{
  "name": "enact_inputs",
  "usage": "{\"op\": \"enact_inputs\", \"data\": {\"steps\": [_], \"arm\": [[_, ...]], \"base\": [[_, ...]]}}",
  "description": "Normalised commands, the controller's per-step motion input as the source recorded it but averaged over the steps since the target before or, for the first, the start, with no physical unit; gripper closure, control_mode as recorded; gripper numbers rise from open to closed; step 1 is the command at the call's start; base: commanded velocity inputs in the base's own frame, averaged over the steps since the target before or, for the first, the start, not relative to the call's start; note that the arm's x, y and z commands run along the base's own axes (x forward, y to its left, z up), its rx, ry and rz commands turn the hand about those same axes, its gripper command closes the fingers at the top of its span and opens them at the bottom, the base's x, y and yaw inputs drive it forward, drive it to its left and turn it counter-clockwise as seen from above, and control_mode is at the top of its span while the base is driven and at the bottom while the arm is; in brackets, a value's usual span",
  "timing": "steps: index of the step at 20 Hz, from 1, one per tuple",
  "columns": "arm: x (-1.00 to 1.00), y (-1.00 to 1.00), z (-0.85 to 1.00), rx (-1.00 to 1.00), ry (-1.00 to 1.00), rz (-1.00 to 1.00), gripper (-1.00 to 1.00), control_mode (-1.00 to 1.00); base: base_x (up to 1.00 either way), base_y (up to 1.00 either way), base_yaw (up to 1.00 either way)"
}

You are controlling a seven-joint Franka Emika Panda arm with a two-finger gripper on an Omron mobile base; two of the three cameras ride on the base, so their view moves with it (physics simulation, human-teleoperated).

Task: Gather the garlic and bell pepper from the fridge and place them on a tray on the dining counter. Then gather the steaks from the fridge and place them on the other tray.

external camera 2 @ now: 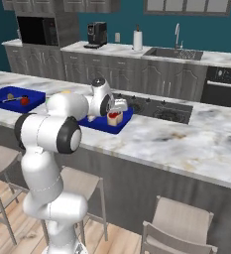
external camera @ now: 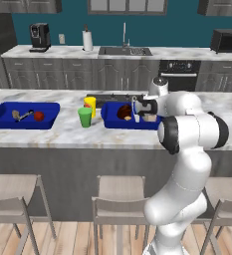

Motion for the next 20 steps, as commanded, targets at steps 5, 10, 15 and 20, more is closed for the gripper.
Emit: {"op": "enact_inputs", "data": {"steps": [5, 10, 15, 20], "arm": [[-0.5, 0.0, 0.52, 0.0, -0.08, 0.0, -1.0, -1.0], [-0.98, -0.15, 0.61, 0.0, -0.23, 0.0, -1.0, -1.0], [-1.0, -0.12, 0.48, 0.0, -0.22, 0.0, -1.0, -1.0], [-0.93, 0.0, 0.62, -0.01, -0.17, 0.0, -1.0, -1.0]], "base": [[0.0, 0.0, 0.0], [0.0, 0.0, 0.0], [0.0, 0.0, 0.0], [0.0, 0.0, 0.0]]}}
